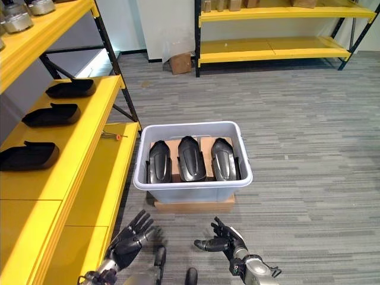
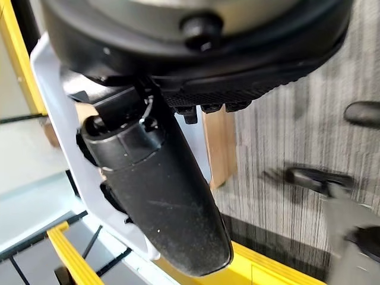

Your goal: Move parts from the plastic box to the shelf.

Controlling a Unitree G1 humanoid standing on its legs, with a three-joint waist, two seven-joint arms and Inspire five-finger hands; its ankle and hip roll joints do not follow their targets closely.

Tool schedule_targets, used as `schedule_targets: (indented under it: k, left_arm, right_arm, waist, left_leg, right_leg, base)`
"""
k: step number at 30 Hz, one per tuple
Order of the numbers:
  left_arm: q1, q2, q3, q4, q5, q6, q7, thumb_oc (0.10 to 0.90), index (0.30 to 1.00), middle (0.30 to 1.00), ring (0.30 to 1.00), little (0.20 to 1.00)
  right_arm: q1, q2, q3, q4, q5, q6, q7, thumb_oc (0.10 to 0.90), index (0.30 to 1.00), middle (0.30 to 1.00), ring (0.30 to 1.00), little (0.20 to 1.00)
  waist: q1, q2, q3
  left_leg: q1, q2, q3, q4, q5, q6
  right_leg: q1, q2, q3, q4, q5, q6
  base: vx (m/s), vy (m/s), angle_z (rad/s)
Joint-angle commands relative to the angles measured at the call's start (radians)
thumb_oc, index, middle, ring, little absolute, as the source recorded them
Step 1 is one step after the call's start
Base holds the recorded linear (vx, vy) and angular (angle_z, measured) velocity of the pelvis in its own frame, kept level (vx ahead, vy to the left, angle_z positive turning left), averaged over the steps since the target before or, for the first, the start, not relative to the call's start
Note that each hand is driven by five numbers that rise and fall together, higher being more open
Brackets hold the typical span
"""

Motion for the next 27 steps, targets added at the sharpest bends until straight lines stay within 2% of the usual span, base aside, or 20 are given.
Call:
schedule_targets:
  k: [1, 4, 8, 10, 12, 14, 16, 18, 20, 22, 23, 24, 27]
  left_arm:
    - [-0.037, -0.001, 0.031, -0.100, -0.013, -0.092, -0.061, 0.900, 1.000, 1.000, 1.000, 1.000]
    - [-0.042, 0.002, 0.033, -0.083, -0.031, -0.090, -0.065, 0.900, 1.000, 1.000, 1.000, 1.000]
    - [-0.052, 0.017, 0.021, -0.083, -0.020, -0.076, -0.073, 0.900, 1.000, 1.000, 1.000, 1.000]
    - [-0.064, 0.029, 0.007, -0.089, -0.007, -0.059, -0.066, 0.900, 1.000, 1.000, 1.000, 1.000]
    - [-0.086, 0.048, -0.013, -0.089, 0.004, -0.037, -0.050, 0.900, 1.000, 1.000, 1.000, 1.000]
    - [-0.090, 0.058, -0.022, -0.097, 0.010, -0.027, -0.043, 0.900, 1.000, 1.000, 1.000, 1.000]
    - [-0.087, 0.066, -0.026, -0.093, 0.018, -0.028, -0.050, 0.900, 1.000, 1.000, 1.000, 1.000]
    - [-0.078, 0.077, -0.033, -0.109, 0.020, -0.025, -0.039, 0.900, 1.000, 1.000, 1.000, 1.000]
    - [-0.083, 0.091, -0.037, -0.119, 0.010, -0.013, -0.041, 0.900, 1.000, 1.000, 1.000, 1.000]
    - [-0.088, 0.100, -0.030, -0.118, 0.014, -0.015, -0.053, 0.900, 1.000, 1.000, 1.000, 1.000]
    - [-0.088, 0.104, -0.028, -0.117, 0.016, -0.020, -0.060, 0.900, 1.000, 1.000, 1.000, 1.000]
    - [-0.069, 0.110, -0.034, -0.108, 0.002, -0.059, -0.070, 0.900, 1.000, 1.000, 1.000, 1.000]
    - [-0.062, 0.113, -0.037, -0.122, -0.006, -0.062, -0.060, 0.900, 1.000, 1.000, 1.000, 1.000]
  right_arm:
    - [-0.006, 0.002, 0.008, -0.137, -0.027, -0.063, 0.029, 0.900, 1.000, 1.000, 1.000, 1.000]
    - [0.006, 0.002, 0.007, -0.134, -0.025, -0.068, 0.048, 0.900, 1.000, 1.000, 1.000, 1.000]
    - [0.022, 0.011, 0.000, -0.137, -0.030, -0.072, 0.054, 0.900, 1.000, 1.000, 1.000, 1.000]
    - [0.021, 0.021, -0.005, -0.137, -0.026, -0.070, 0.041, 0.900, 1.000, 1.000, 1.000, 1.000]
    - [0.016, 0.036, -0.018, -0.146, -0.019, -0.065, 0.020, 0.900, 1.000, 1.000, 1.000, 1.000]
    - [0.014, 0.043, -0.025, -0.152, -0.014, -0.062, 0.007, 0.900, 1.000, 1.000, 1.000, 1.000]
    - [0.016, 0.053, -0.026, -0.158, -0.014, -0.064, -0.009, 0.900, 1.000, 1.000, 1.000, 1.000]
    - [0.008, 0.054, -0.030, -0.145, -0.002, -0.067, -0.014, 0.900, 1.000, 1.000, 1.000, 1.000]
    - [-0.012, 0.047, -0.033, -0.126, 0.010, -0.075, -0.006, 0.900, 1.000, 1.000, 1.000, 1.000]
    - [-0.018, 0.041, -0.032, -0.130, 0.019, -0.073, 0.002, 0.900, 1.000, 1.000, 1.000, 1.000]
    - [-0.013, 0.041, -0.034, -0.136, 0.018, -0.071, 0.006, 0.900, 1.000, 1.000, 1.000, 1.000]
    - [-0.001, 0.058, -0.033, -0.140, 0.001, -0.067, 0.028, 0.900, 1.000, 1.000, 1.000, 1.000]
    - [-0.006, 0.045, -0.024, -0.135, -0.026, -0.044, 0.046, 0.900, 1.000, 1.000, 1.000, 1.000]
  waist:
    - [0.001, -0.036, -0.005]
    - [0.001, -0.037, -0.007]
    - [0.003, -0.053, -0.033]
    - [0.007, -0.065, -0.049]
    - [0.008, -0.081, -0.068]
    - [0.004, -0.088, -0.077]
    - [0.001, -0.093, -0.079]
    - [-0.001, -0.084, -0.071]
    - [0.001, -0.069, -0.058]
    - [-0.006, -0.063, -0.045]
    - [-0.011, -0.067, -0.037]
    - [-0.024, -0.078, -0.014]
    - [-0.022, -0.078, -0.008]
  left_leg:
    - [-0.022, -0.015, 0.044, 0.029, 0.076, 0.048]
    - [-0.004, -0.018, 0.049, 0.062, 0.061, 0.053]
    - [0.018, -0.048, 0.061, 0.110, 0.007, 0.080]
    - [0.033, -0.068, 0.059, 0.128, -0.025, 0.101]
    - [0.042, -0.093, 0.058, 0.160, -0.058, 0.139]
    - [0.056, -0.113, 0.061, 0.166, -0.081, 0.168]
    - [0.073, -0.128, 0.068, 0.170, -0.103, 0.196]
    - [0.101, -0.126, 0.065, 0.160, -0.114, 0.204]
    - [0.128, -0.109, 0.057, 0.150, -0.113, 0.189]
    - [0.146, -0.090, 0.049, 0.153, -0.117, 0.173]
    - [0.152, -0.085, 0.046, 0.157, -0.123, 0.169]
    - [0.185, -0.063, 0.059, 0.164, -0.161, 0.168]
    - [0.199, -0.010, 0.083, 0.148, -0.156, 0.139]
  right_leg:
    - [0.024, -0.089, -0.020, 0.089, -0.054, 0.135]
    - [0.043, -0.097, -0.021, 0.122, -0.088, 0.134]
    - [0.080, -0.115, -0.021, 0.138, -0.123, 0.146]
    - [0.090, -0.126, -0.023, 0.167, -0.144, 0.154]
    - [0.072, -0.140, -0.029, 0.278, -0.162, 0.167]
    - [0.026, -0.153, -0.022, 0.393, -0.108, 0.194]
    - [-0.038, -0.157, -0.012, 0.559, -0.029, 0.232]
    - [-0.107, -0.167, -0.013, 0.619, -0.003, 0.236]
    - [-0.144, -0.201, -0.040, 0.519, -0.029, 0.218]
    - [-0.158, -0.229, -0.038, 0.376, -0.015, 0.218]
    - [-0.164, -0.252, -0.029, 0.305, 0.024, 0.228]
    - [-0.215, -0.314, 0.015, 0.251, 0.150, 0.268]
    - [-0.188, -0.310, -0.024, 0.189, 0.088, 0.276]
  base:
    - [0.24, 0.162, -0.24]
    - [0.27, 0.159, -0.33]
    - [0.28, 0.157, -0.13]
    - [0.33, 0.187, 0.04]
    - [0.36, 0.215, 0.24]
    - [0.21, 0.149, 0.19]
    - [0.16, 0.108, 0.17]
    - [0.11, 0.018, 0.10]
    - [0.08, -0.144, -0.02]
    - [0.04, -0.233, -0.06]
    - [0.08, -0.374, 0.02]
    - [0.08, -0.371, 0.01]
    - [0.00, -0.260, -0.13]
